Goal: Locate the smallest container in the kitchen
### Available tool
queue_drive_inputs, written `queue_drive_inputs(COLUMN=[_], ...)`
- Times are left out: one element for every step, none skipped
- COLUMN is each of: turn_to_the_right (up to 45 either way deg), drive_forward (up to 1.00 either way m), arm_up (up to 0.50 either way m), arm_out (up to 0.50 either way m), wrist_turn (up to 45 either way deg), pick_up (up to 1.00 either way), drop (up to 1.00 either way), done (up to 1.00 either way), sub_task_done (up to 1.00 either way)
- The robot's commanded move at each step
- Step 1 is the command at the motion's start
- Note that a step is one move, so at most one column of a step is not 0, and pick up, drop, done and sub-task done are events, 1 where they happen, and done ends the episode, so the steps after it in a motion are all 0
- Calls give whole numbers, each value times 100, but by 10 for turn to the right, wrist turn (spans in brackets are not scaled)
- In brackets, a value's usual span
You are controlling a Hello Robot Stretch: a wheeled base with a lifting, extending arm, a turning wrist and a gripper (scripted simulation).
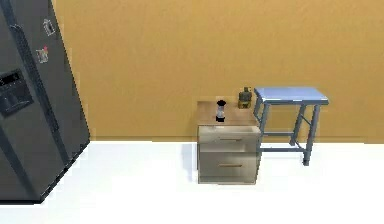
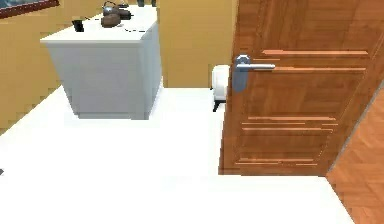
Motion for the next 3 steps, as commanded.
queue_drive_inputs(turn_to_the_right=[-270,-30,0], drive_forward=[0,0,30], arm_up=[0,0,0], arm_out=[0,0,0], wrist_turn=[0,0,0], pick_up=[0,0,0], drop=[0,0,0], done=[0,0,0], sub_task_done=[0,0,0])
